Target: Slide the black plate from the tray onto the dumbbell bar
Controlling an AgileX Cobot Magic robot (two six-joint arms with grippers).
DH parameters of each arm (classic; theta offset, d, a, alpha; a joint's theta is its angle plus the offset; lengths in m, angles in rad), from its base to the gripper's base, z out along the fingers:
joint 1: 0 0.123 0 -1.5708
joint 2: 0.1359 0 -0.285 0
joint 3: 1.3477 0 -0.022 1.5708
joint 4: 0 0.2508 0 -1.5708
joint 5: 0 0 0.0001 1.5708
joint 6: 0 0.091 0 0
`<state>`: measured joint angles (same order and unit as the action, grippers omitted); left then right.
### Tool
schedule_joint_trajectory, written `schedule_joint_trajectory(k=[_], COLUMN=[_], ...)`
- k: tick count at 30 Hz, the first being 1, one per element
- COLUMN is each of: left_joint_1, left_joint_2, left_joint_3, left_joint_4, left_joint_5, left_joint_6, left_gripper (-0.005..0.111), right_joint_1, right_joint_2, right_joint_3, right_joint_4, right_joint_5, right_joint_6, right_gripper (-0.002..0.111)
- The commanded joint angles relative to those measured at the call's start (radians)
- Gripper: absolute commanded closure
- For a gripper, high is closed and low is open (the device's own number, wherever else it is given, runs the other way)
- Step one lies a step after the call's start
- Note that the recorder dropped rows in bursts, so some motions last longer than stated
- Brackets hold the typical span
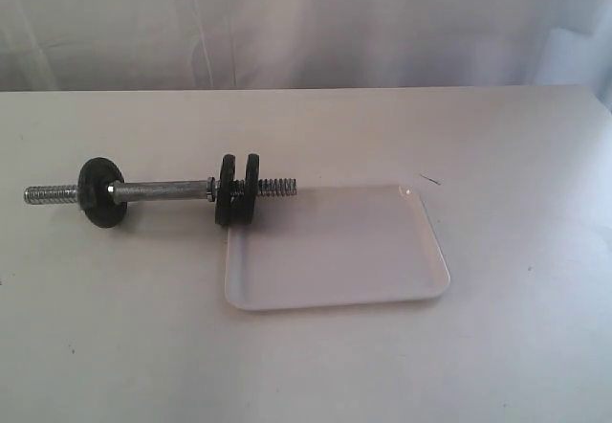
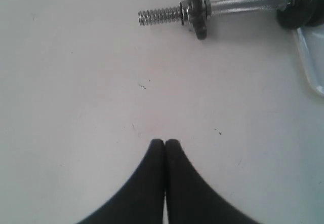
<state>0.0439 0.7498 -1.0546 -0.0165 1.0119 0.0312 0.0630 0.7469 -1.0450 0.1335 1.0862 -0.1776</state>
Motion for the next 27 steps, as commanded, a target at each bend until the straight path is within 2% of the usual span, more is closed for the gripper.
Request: schedule_joint_trajectory(k=[1,14,22,27], left_joint_1=[0.0,0.0,0.0,0.0], left_joint_2=[-0.175,-0.528,-0.663,-0.75], left_joint_3=[0.04,0.081,0.09,0.158], left_joint_4=[-0.019,-0.038,-0.038,-0.038], left_joint_5=[0.004,-0.003,-0.024,-0.076], left_joint_6=[-0.006,0.001,0.018,0.018], left_gripper=[0.107,0.107,0.107,0.107], right_joint_1=[-0.006,-0.006,-0.006,-0.006], right_joint_2=[-0.192,-0.624,-0.745,-0.747], right_joint_3=[0.023,0.023,0.023,0.023], right_joint_4=[-0.005,-0.026,-0.046,-0.063], right_joint_5=[-0.004,0.006,0.006,0.01], right_joint_6=[0.01,0.01,0.01,0.01], right_gripper=[0.108,0.108,0.108,0.108])
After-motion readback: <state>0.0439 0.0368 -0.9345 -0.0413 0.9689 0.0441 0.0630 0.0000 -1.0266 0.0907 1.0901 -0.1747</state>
